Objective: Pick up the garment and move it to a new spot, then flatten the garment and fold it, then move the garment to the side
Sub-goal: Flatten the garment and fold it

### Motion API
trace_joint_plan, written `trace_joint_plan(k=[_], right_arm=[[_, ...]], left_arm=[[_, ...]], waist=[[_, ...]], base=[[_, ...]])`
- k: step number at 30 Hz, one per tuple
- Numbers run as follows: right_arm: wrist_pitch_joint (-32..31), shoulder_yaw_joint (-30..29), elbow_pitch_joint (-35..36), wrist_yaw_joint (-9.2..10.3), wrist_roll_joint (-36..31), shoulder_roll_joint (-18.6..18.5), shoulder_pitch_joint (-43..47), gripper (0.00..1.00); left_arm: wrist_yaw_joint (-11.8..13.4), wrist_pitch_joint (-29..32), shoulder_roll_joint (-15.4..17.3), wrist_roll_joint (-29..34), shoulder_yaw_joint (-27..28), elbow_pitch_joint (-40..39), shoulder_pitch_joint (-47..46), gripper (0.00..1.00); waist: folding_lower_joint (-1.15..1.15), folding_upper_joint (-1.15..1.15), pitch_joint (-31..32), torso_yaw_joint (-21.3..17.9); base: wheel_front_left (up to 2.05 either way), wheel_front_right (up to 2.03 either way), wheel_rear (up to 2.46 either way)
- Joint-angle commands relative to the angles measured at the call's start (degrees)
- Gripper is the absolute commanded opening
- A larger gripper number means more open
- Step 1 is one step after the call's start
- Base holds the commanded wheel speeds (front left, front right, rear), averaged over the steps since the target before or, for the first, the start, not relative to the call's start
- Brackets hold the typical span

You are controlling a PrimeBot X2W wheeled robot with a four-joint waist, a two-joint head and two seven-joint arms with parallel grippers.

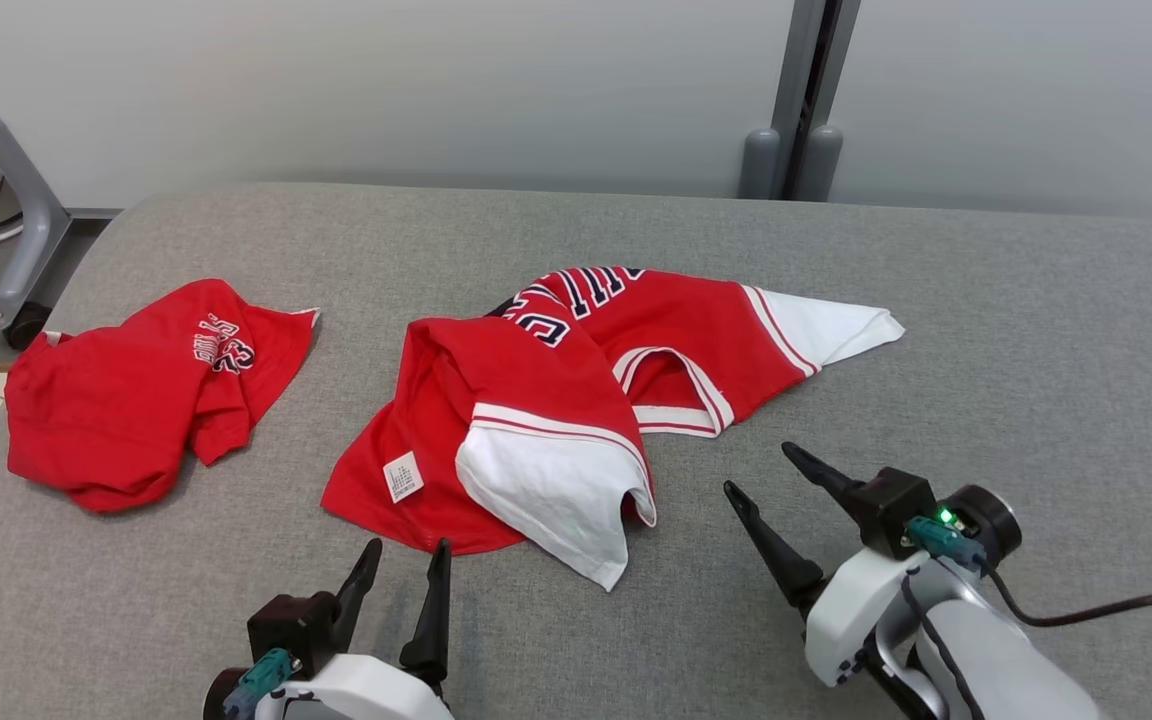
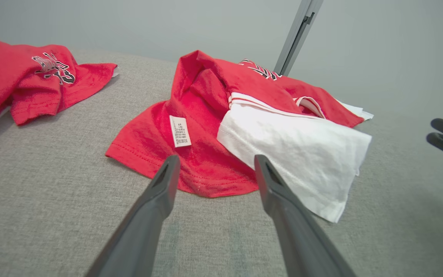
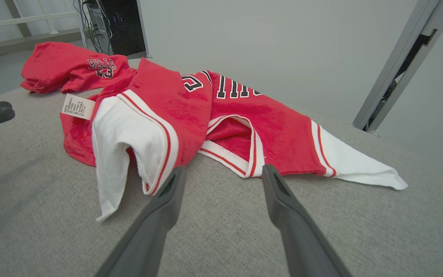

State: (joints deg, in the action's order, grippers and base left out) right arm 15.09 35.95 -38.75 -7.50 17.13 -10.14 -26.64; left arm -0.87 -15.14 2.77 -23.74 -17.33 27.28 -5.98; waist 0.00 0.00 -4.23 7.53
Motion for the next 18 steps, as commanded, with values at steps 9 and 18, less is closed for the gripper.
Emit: trace_joint_plan(k=[9, 18], right_arm=[[0.1, -0.5, 2.2, 0.01, 1.1, 3.6, 5.0, 1.00], [0.1, 5.1, -0.7, 0.01, 8.8, 5.0, 5.0, 1.00]], left_arm=[[-0.2, 0.0, 0.2, 0.6, -0.5, -0.1, -0.3, 1.00], [-0.2, 0.0, 0.2, 0.1, -0.8, 0.1, -0.9, 1.00]], waist=[[0.00, 0.00, -0.8, 1.2], [0.00, 0.00, -2.1, 4.5]], base=[[0.00, 0.00, 0.00], [0.00, 0.00, 0.00]])
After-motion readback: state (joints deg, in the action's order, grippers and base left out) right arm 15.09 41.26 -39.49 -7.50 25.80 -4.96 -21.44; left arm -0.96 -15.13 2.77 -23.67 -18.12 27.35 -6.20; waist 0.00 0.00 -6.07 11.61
